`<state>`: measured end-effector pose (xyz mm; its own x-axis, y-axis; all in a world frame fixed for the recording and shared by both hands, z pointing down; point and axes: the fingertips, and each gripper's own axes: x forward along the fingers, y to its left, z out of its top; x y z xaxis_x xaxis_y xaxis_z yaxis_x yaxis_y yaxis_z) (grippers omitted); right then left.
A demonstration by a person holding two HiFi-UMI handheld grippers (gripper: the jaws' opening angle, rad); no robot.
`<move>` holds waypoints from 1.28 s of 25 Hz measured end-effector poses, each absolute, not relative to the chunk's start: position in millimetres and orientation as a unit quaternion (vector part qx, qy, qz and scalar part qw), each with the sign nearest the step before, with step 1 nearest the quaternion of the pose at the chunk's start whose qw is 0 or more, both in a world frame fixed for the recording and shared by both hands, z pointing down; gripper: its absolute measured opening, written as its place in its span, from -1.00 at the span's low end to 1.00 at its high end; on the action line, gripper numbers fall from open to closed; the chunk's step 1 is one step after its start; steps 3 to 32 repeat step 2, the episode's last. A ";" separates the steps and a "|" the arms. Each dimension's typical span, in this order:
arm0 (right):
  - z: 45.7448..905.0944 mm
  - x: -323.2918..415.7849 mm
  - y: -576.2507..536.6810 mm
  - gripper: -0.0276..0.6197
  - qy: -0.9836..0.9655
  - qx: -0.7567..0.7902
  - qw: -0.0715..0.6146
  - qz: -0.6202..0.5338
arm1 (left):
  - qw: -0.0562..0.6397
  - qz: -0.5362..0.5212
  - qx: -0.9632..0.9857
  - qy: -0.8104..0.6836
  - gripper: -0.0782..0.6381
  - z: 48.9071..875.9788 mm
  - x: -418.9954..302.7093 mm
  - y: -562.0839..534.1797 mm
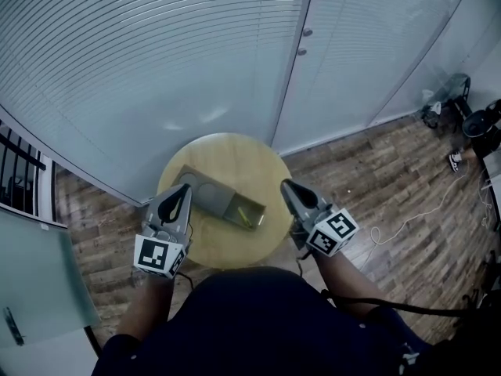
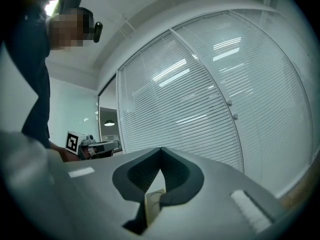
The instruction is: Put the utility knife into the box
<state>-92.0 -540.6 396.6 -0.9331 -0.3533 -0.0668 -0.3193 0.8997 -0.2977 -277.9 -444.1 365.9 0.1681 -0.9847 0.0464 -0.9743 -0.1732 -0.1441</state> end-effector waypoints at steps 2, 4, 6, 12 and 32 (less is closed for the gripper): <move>397.1 -93.9 -539.5 -0.89 0.973 -0.173 0.058 -0.143 | 0.038 -0.065 -0.763 0.642 -0.78 367.4 -279.8 -444.5; 397.1 -93.9 -539.5 -0.89 0.973 -0.173 0.058 -0.143 | 0.038 -0.065 -0.763 0.642 -0.78 367.4 -279.8 -444.5; 397.1 -93.9 -539.5 -0.89 0.973 -0.173 0.058 -0.143 | 0.038 -0.065 -0.763 0.642 -0.78 367.4 -279.8 -444.5; 397.1 -93.9 -539.5 -0.89 0.973 -0.173 0.058 -0.143 | 0.038 -0.065 -0.763 0.642 -0.78 367.4 -279.8 -444.5; 397.1 -93.9 -539.5 -0.89 0.973 -0.173 0.058 -0.143 | 0.038 -0.065 -0.763 0.642 -0.78 367.4 -279.8 -444.5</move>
